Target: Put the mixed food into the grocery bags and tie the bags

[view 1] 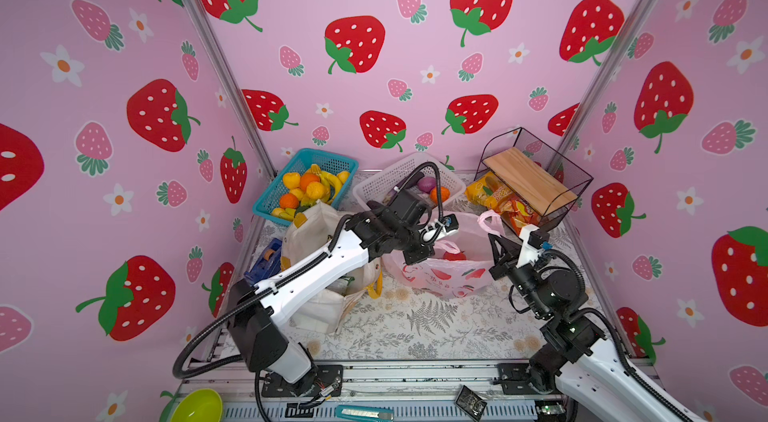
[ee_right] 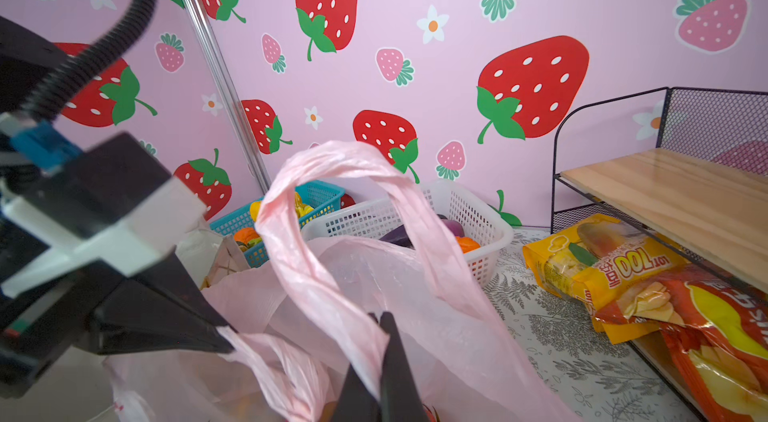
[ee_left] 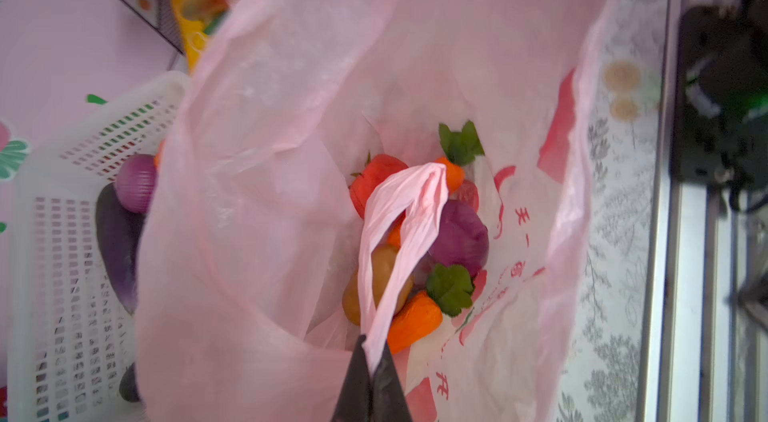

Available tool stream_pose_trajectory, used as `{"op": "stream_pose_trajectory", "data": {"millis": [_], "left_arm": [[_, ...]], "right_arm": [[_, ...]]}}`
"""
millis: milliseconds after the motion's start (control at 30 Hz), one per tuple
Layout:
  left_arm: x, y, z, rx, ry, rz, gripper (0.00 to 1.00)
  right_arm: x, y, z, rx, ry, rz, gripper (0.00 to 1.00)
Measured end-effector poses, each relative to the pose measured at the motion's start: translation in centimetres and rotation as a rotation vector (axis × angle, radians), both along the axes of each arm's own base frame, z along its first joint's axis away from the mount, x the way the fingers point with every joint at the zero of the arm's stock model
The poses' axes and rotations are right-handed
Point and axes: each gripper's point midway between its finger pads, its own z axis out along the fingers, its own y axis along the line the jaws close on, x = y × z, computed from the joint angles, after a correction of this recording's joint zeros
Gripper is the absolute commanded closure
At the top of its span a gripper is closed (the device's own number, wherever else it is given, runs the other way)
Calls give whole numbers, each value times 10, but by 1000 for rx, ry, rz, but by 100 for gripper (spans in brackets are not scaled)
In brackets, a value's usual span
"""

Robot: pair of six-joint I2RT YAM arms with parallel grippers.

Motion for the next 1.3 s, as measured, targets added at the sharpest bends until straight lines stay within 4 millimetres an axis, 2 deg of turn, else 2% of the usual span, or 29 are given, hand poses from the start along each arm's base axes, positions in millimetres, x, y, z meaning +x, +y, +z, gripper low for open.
{"op": "stream_pose_trajectory", "data": {"millis": [200,333,367,433,533,667,733,833,933,1033,1167,1300], "left_arm": [[6,12,32,-380,-4,234,100],[11,18,36,-602,62,371,100],[12,21,36,-648,82,401,100],[13,26,33,-745,129,465,100],[15,35,33,-858,178,539,100],[14,46,47,-991,199,586,100],[14,49,58,-1049,202,591,100],[13,53,72,-1115,198,589,100],[12,55,77,-1146,200,587,100],[12,56,79,-1158,206,589,100],[12,56,81,-1175,217,589,100],[11,55,82,-1180,221,587,100]], "right_arm": [[12,-1,-4,-62,26,-48,100],[30,11,-3,-130,82,-59,99],[35,14,-3,-150,101,-63,93],[46,18,-4,-196,136,-80,68],[53,15,2,-248,155,-113,43],[52,15,31,-272,112,-104,27],[46,22,56,-265,62,-55,20],[36,31,90,-245,-15,19,16],[27,40,119,-224,-80,82,14],[22,46,139,-216,-119,121,13],[26,63,150,-226,-135,178,13],[26,98,141,-250,-112,341,13]]}}
